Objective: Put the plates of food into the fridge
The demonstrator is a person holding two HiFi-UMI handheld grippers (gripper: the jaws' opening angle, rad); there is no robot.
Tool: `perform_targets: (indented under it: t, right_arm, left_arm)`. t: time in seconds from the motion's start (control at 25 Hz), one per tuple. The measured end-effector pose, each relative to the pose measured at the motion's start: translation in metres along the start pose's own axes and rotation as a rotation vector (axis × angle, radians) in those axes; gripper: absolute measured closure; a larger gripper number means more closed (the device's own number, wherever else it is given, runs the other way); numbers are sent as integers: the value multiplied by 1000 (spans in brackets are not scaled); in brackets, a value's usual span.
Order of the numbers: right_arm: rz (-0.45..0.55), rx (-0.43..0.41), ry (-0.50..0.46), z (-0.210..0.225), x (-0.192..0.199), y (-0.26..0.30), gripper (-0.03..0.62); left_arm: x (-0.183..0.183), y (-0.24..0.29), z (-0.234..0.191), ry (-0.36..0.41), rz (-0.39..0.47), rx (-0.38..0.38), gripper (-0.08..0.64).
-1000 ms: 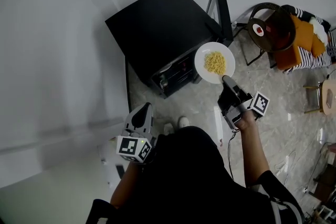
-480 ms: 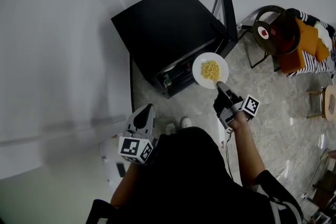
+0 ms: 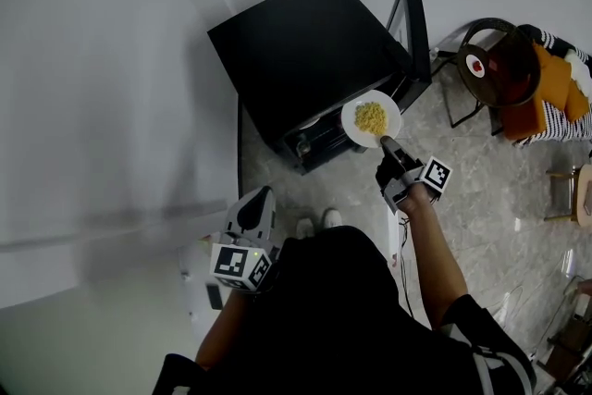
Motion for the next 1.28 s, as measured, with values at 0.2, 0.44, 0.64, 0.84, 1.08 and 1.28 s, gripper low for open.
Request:
perform_targets:
  t: [0.2, 0.44, 0.64, 0.84, 1.08, 1.28]
  right_arm:
    - [-3, 25, -12, 13, -9, 23, 551]
    - [-25, 47, -31, 26, -18, 48, 551]
    - [-40, 60, -23, 33, -22, 69, 551]
    - [-49, 79, -19, 37, -23, 86, 551]
    - [-41, 100, -16, 39, -24, 111, 551]
    - [-40, 123, -19, 35, -25, 126, 552]
  left_arm:
    - [-1, 1, -5, -4, -2, -19, 537]
    - [-2, 4, -6, -10, -9, -34, 537]
    - [-2, 7, -7, -9, -14, -39, 537]
    - [-3, 8, -10, -17, -14, -60, 537]
    - [-3, 12, -14, -26, -15, -75, 537]
    - [-5, 12, -14, -25, -15, -80, 537]
Point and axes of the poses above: the fingertips, and each gripper's own axes: y forward along the fingers, z to its right, x out of its underside, the point moved 7 cm from there along -y, backward along the fingers, and after that the axes turned 11 degrees about -y, right-handed, at the moved point
